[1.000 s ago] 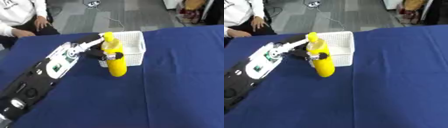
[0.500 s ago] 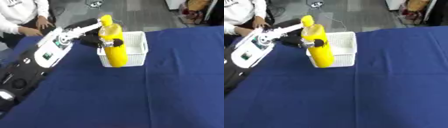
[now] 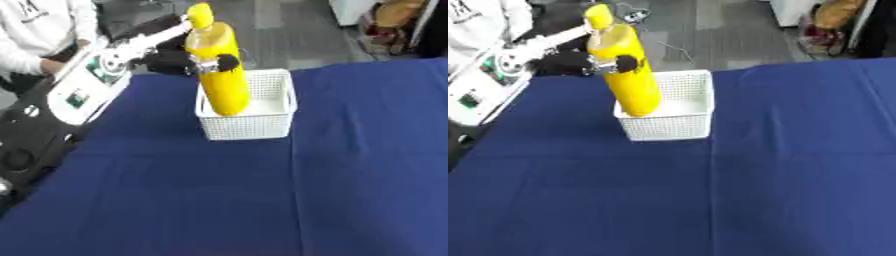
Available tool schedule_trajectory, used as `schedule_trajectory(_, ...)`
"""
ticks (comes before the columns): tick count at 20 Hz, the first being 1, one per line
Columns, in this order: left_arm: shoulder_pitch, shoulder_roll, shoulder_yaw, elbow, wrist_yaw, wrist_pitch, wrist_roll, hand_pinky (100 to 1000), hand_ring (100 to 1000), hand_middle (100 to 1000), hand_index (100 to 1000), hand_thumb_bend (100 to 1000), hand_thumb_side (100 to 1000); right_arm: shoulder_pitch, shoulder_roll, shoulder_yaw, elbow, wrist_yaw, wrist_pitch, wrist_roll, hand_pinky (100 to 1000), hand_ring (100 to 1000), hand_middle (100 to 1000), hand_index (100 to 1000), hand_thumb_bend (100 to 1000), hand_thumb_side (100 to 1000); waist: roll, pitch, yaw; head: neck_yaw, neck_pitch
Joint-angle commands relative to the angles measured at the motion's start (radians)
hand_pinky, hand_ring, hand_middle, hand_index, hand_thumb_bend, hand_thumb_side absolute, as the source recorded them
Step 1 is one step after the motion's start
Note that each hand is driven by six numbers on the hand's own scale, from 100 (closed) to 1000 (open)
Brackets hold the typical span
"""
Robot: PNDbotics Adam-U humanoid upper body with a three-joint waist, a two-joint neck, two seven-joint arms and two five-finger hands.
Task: Pick up objects on the table and place them in the box.
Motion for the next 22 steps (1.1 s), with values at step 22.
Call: schedule_trajectory(22, -0.024, 0.022, 0.028, 0.002, -0.528, -0.515, 0.619, 100, 100, 100, 204, 214, 737, -0.076, 0.021, 0.009, -0.015, -0.02, 0.017, 0.028, 190, 254, 317, 448, 100, 866, 0.021, 0.05, -0.073, 0.058, -0.114)
